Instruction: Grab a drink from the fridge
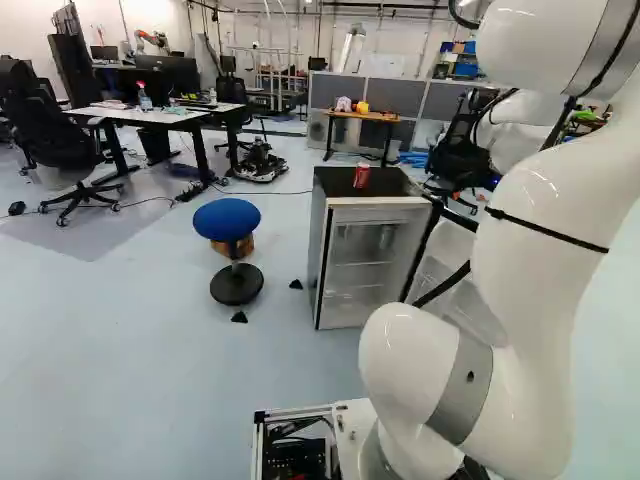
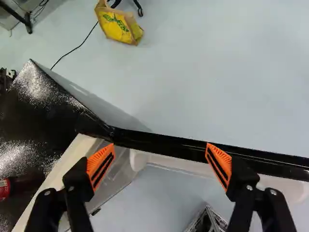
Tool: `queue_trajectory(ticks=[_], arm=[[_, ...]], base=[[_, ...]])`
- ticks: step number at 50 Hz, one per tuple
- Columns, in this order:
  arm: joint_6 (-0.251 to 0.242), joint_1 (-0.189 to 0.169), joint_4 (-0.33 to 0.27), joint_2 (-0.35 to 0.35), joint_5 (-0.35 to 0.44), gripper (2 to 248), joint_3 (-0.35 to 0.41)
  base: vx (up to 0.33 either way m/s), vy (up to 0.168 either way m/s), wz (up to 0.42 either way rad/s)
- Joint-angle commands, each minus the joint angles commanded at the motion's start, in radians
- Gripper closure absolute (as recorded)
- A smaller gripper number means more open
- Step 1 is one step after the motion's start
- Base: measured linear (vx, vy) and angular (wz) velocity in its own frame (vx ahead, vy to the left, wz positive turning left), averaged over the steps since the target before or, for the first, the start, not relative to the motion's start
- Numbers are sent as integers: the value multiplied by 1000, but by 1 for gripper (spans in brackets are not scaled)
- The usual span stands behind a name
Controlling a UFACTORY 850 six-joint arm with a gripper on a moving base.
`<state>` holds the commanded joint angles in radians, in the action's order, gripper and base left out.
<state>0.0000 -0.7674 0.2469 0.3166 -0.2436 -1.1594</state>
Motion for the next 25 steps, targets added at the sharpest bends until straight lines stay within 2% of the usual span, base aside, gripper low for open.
queue_trajectory(ticks=[25], arm=[[0,-65,0,58,-26,3,-71]], base=[[0,0,0]])
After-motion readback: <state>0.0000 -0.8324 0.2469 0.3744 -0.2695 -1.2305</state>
